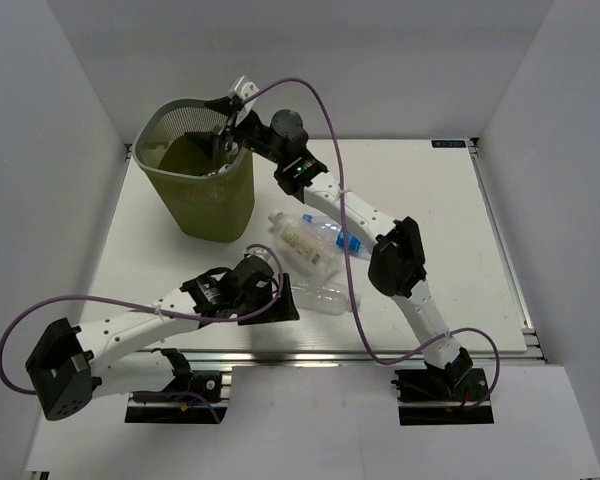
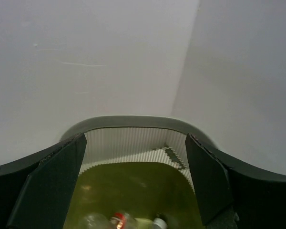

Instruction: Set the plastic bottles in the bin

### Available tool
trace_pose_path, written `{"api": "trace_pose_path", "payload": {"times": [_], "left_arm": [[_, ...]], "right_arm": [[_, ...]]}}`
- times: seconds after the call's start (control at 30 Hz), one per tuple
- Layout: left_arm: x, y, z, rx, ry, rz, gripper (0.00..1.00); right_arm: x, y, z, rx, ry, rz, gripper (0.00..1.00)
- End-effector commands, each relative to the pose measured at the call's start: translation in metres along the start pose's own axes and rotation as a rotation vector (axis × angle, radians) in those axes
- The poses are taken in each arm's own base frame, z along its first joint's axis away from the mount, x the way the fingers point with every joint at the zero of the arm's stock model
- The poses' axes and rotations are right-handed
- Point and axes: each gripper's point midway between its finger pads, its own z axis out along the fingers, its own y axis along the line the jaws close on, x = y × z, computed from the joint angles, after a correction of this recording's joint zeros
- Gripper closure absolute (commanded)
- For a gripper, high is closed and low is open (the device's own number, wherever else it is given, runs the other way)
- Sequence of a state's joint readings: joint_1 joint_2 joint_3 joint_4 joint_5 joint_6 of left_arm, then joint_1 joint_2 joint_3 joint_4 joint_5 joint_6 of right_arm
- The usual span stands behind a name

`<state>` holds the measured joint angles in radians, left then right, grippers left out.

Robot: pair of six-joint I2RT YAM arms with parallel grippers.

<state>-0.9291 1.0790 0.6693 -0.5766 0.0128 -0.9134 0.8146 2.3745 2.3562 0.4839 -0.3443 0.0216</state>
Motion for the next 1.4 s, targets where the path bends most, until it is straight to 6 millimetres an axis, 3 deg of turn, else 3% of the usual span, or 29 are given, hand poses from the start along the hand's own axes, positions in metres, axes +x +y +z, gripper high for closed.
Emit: {"api": "trace_pose_path", "payload": {"times": [0.0,0.03,0.07,0.1,0.13,0.17,0.2,0.23,0.3,0.33,0.37,0.4,0.43,0.47,0.5,0.57,0.6,0.63,0.67,0.7,0.83,1.03,1.1,1.37], "left_arm": [[-0.036,-0.033,0.0,0.027,-0.11,-0.051,0.0],[-0.041,-0.038,0.003,0.026,-0.12,-0.068,0.0],[-0.05,-0.045,0.003,0.025,-0.143,-0.129,0.0],[-0.052,-0.048,0.007,0.02,-0.138,-0.165,0.0],[-0.055,-0.053,0.01,0.025,-0.14,-0.193,0.0],[-0.056,-0.059,0.016,0.028,-0.143,-0.211,0.0],[-0.057,-0.067,0.018,0.049,-0.145,-0.266,0.0],[-0.062,-0.072,0.018,0.066,-0.162,-0.305,0.0],[-0.068,-0.079,0.018,0.071,-0.187,-0.38,0.0],[-0.069,-0.079,0.02,0.048,-0.198,-0.464,0.0],[-0.071,-0.077,0.016,0.01,-0.195,-0.496,0.0],[-0.067,-0.073,0.021,-0.037,-0.176,-0.529,0.0],[-0.066,-0.073,0.022,-0.067,-0.174,-0.595,0.0],[-0.068,-0.076,0.019,-0.093,-0.166,-0.621,0.0],[-0.072,-0.077,0.023,-0.102,-0.18,-0.635,0.0],[-0.079,-0.08,0.035,-0.103,-0.206,-0.665,0.0],[-0.082,-0.084,0.038,-0.093,-0.209,-0.675,0.0],[-0.084,-0.083,0.041,-0.113,-0.219,-0.699,0.0],[-0.084,-0.084,0.05,-0.16,-0.208,-0.713,0.0],[-0.073,-0.071,0.051,-0.253,-0.172,-0.699,0.0],[-0.054,-0.071,0.064,-0.356,-0.058,-0.693,0.0],[-0.044,-0.05,0.083,-0.401,-0.077,-0.707,0.0],[-0.041,-0.042,0.088,-0.43,-0.079,-0.701,0.0],[-0.018,-0.009,0.097,-0.525,-0.053,-0.676,0.19]], "right_arm": [[-0.147,-0.034,-0.026,0.143,-0.154,-0.178,0.1],[-0.176,-0.044,-0.046,0.184,-0.149,-0.223,0.1],[-0.16,-0.061,-0.059,0.225,-0.051,-0.208,0.1],[-0.16,-0.073,-0.071,0.281,-0.015,-0.204,0.1],[-0.17,-0.093,-0.103,0.339,0.033,-0.209,0.13],[-0.16,-0.097,-0.114,0.355,0.084,-0.182,0.22],[-0.128,-0.103,-0.136,0.385,0.215,-0.105,0.54],[-0.133,-0.106,-0.185,0.426,0.271,-0.085,0.72],[-0.112,-0.107,-0.221,0.455,0.346,-0.037,0.97],[-0.1,-0.094,-0.257,0.467,0.413,-0.006,0.95],[-0.067,-0.091,-0.286,0.47,0.493,0.031,0.89],[-0.039,-0.087,-0.314,0.485,0.566,0.072,0.72],[-0.062,-0.073,-0.325,0.474,0.537,0.059,0.7],[-0.031,-0.066,-0.35,0.485,0.603,0.108,0.67],[-0.028,-0.065,-0.363,0.499,0.618,0.125,0.65],[-0.043,-0.046,-0.373,0.473,0.583,0.134,0.6],[-0.02,-0.04,-0.39,0.487,0.625,0.178,0.59],[-0.024,-0.034,-0.393,0.49,0.607,0.204,0.59],[-0.015,-0.031,-0.4,0.49,0.621,0.232,0.58],[-0.016,-0.027,-0.406,0.505,0.613,0.265,0.58],[-0.021,-0.028,-0.42,0.534,0.609,0.255,0.58],[-0.014,-0.021,-0.431,0.531,0.623,0.296,0.55],[-0.012,-0.019,-0.434,0.531,0.625,0.311,0.49],[-0.006,-0.012,-0.438,0.51,0.631,0.354,0.39]]}}
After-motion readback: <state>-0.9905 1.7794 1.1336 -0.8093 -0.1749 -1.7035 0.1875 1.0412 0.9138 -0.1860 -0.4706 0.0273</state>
